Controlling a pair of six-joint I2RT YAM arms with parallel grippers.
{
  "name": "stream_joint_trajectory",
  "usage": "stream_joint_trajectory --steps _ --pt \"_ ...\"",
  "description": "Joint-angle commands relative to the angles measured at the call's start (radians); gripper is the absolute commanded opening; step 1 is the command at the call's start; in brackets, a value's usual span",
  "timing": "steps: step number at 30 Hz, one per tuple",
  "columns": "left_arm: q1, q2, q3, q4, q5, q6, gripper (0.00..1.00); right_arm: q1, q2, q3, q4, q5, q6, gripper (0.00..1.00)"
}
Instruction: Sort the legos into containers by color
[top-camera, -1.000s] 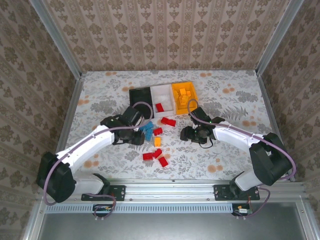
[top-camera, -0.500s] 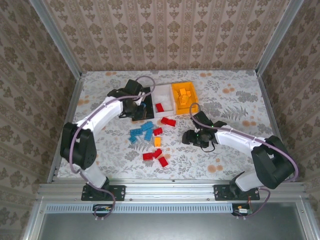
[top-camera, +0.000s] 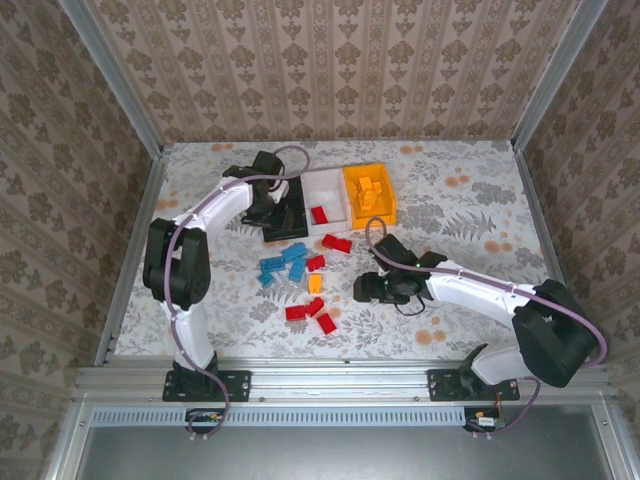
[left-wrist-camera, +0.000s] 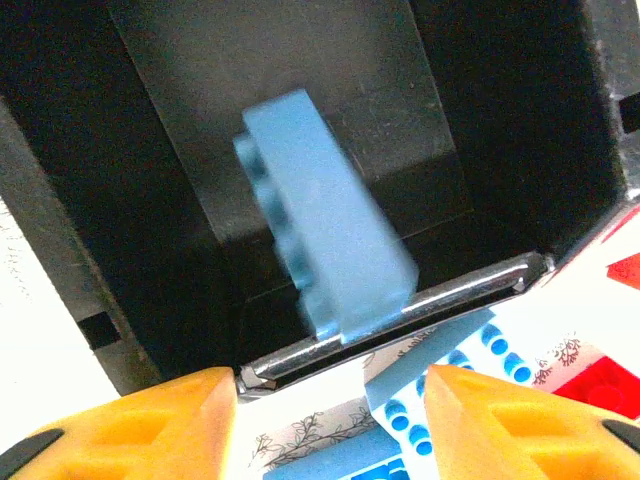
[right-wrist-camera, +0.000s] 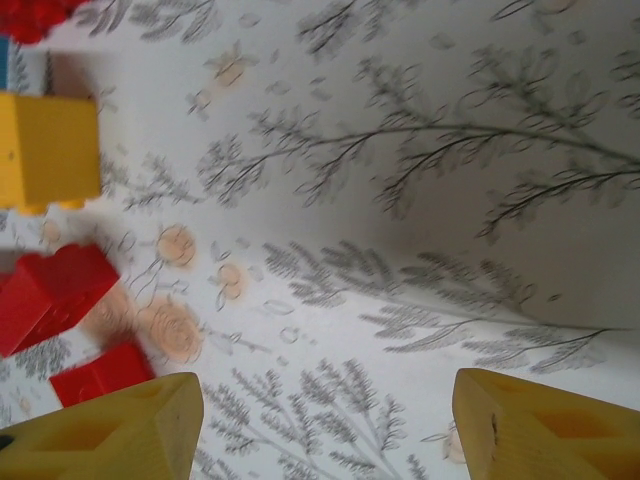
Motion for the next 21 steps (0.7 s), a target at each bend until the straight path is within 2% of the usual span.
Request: stream_joint_trajectory --steps 1,5,9,16,21 --pt "0.009 -0.022 0.018 -0.029 0.02 0.012 0.56 0.058 0.041 0.059 -0.037 0.037 -0.015 0.7" --pt "0.014 -0.081 -0.005 -0.025 0.039 0.006 0.57 0.142 0.106 0.142 -0.071 0.062 -0.045 0.71" --pt "0.03 -0.204 -0.075 -0.006 0.065 -0.016 0.6 0.242 0.206 0.259 -0.156 0.103 -0.087 0.76" --pt "0.054 -0.476 -0.327 0.067 0.148 -0.095 0.64 0.354 0.368 0.408 -0.256 0.163 -0.136 0.79" --pt "0.08 -0.656 -0.493 0.099 0.208 -0.145 0.66 0.391 0.44 0.461 -0.318 0.225 -0.147 0.79"
